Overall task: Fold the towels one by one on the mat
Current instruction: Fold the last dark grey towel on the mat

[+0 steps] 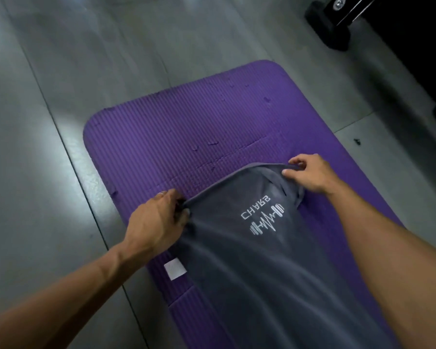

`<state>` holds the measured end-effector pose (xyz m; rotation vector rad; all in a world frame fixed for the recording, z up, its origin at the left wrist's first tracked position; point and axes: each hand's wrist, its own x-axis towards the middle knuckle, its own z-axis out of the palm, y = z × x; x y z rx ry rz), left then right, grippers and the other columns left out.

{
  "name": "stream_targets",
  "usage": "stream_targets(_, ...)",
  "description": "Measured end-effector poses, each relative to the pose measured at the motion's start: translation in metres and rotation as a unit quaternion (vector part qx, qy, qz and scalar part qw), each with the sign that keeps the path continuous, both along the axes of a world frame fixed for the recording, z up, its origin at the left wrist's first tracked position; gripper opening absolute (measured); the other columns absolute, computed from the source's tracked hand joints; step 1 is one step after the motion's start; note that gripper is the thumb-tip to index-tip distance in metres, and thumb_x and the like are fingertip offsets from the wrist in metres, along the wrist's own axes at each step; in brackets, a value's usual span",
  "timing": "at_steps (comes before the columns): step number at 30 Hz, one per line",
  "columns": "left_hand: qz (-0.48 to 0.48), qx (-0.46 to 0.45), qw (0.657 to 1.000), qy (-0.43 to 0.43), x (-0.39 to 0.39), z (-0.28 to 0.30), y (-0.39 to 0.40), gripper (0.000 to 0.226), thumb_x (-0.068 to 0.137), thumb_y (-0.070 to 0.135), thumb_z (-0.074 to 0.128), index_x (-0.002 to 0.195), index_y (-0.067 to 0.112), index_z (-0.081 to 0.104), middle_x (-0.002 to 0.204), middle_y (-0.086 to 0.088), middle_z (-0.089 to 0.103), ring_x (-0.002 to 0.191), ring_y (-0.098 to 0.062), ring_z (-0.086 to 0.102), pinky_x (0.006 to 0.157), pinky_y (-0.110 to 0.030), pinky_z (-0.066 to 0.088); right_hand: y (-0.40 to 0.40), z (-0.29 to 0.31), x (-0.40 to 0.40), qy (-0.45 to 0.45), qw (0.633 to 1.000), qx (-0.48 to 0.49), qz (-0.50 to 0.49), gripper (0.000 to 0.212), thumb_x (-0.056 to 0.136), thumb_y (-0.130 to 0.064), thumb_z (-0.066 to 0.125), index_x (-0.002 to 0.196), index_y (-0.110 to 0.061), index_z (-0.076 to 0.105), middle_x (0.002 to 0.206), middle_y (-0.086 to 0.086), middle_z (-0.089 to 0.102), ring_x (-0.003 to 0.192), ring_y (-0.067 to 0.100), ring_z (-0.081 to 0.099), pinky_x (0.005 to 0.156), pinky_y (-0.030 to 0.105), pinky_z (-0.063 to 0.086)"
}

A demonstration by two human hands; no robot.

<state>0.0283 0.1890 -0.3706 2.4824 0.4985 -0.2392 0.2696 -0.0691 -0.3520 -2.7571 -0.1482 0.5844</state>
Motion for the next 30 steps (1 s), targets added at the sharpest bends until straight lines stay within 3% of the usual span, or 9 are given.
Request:
stream_targets(5, 0.005, 0.028, 0.999, -0.021, 0.010, -0.008, 0.007, 0.020, 0.099, 0.037, 0.044, 0.101, 0.020, 0.056, 0.089, 0.002, 0.066, 0.078, -0.020, 0.063, 0.062, -0.030, 0.039, -0.005, -0.012, -0.008, -0.007, 0.999, 0.006, -0.052, 0.010, 0.081, -0.009, 0.064, 0.085, -0.018, 0.066, 0.088, 0.005, 0.068, 0.089, 0.025, 0.063, 0.074, 0.028, 0.044)
stream_targets(9, 0.007, -0.051, 0.998, -0.029, 0.011, -0.009, 0.015, 0.013, 0.098, 0.038, 0.048, 0.095, 0.027, 0.056, 0.086, 0.007, 0.066, 0.073, -0.012, 0.063, 0.070, -0.037, 0.055, 0.018, 0.006, 0.015, -0.105, 0.989, 0.074, -0.071, 0.012, 0.084, -0.007, 0.062, 0.086, -0.017, 0.069, 0.088, 0.001, 0.067, 0.084, 0.017, 0.060, 0.073, 0.021, 0.038)
stream_targets(13, 0.017, -0.055, 0.998, -0.028, 0.009, -0.011, 0.030, 0.013, 0.095, 0.040, 0.052, 0.092, 0.028, 0.057, 0.082, 0.010, 0.066, 0.075, -0.014, 0.065, 0.069, -0.036, 0.055, 0.066, 0.027, 0.056, -0.210, 0.972, 0.107, -0.028, 0.014, 0.083, -0.016, 0.065, 0.095, -0.013, 0.072, 0.094, 0.004, 0.071, 0.091, 0.019, 0.065, 0.077, 0.022, 0.043)
stream_targets(17, -0.004, 0.112, 0.993, -0.026, 0.011, -0.009, 0.053, 0.022, 0.087, 0.039, 0.061, 0.100, 0.022, 0.057, 0.090, -0.001, 0.063, 0.077, -0.024, 0.063, 0.058, -0.032, 0.045, 0.079, 0.002, 0.065, -0.056, 0.998, 0.006, 0.016, 0.073, 0.077, -0.042, 0.077, 0.137, -0.010, 0.049, 0.128, 0.010, 0.060, 0.120, 0.030, 0.054, 0.102, 0.040, 0.043)
stream_targets(19, -0.051, 0.166, 0.983, -0.064, 0.021, -0.007, 0.053, 0.033, 0.081, 0.035, 0.064, 0.109, 0.018, 0.058, 0.101, -0.006, 0.060, 0.085, -0.029, 0.061, 0.066, -0.038, 0.049, 0.067, -0.012, 0.057, -0.040, 0.999, -0.007, -0.003, 0.078, 0.078, -0.044, 0.076, 0.140, -0.009, 0.044, 0.135, 0.014, 0.054, 0.125, 0.031, 0.049, 0.105, 0.040, 0.040)
stream_targets(23, -0.205, 0.131, 0.957, -0.158, 0.047, -0.004, 0.018, 0.044, 0.084, 0.030, 0.040, 0.119, 0.013, 0.061, 0.122, -0.007, 0.059, 0.112, -0.029, 0.058, 0.089, -0.041, 0.051, 0.046, -0.011, 0.013, -0.163, 0.985, -0.039, -0.045, 0.042, 0.088, -0.031, 0.063, 0.124, -0.011, 0.056, 0.123, 0.014, 0.055, 0.116, 0.034, 0.049, 0.096, 0.044, 0.041)
stream_targets(26, -0.284, 0.111, 0.946, -0.108, 0.053, -0.024, -0.001, 0.054, 0.096, 0.043, 0.032, 0.141, 0.017, 0.047, 0.146, -0.006, 0.047, 0.138, -0.025, 0.039, 0.114, -0.041, 0.031, 0.056, -0.016, -0.036, -0.252, 0.961, -0.026, 0.111, 0.020, 0.088, -0.024, 0.056, 0.104, -0.013, 0.061, 0.106, 0.007, 0.057, 0.099, 0.031, 0.052, 0.081, 0.045, 0.045)
stream_targets(28, -0.300, 0.129, 0.941, -0.086, 0.052, -0.038, 0.005, 0.062, 0.100, 0.053, 0.022, 0.149, 0.017, 0.033, 0.153, -0.006, 0.035, 0.144, -0.023, 0.025, 0.120, -0.041, 0.016, 0.066, -0.021, -0.040, -0.216, 0.945, -0.036, 0.245, 0.030, 0.090, -0.032, 0.050, 0.112, -0.016, 0.060, 0.107, 0.004, 0.056, 0.097, 0.028, 0.052, 0.081, 0.045, 0.046)
stream_targets(30, -0.318, 0.162, 0.930, -0.089, 0.051, -0.047, 0.012, 0.065, 0.100, 0.056, 0.018, 0.149, 0.016, 0.032, 0.155, -0.006, 0.032, 0.145, -0.023, 0.022, 0.116, -0.043, 0.012, 0.075, -0.025, -0.012, -0.158, 0.958, -0.082, 0.225, 0.045, 0.094, -0.041, 0.047, 0.134, -0.021, 0.049, 0.126, 0.004, 0.050, 0.114, 0.029, 0.047, 0.092, 0.047, 0.041)
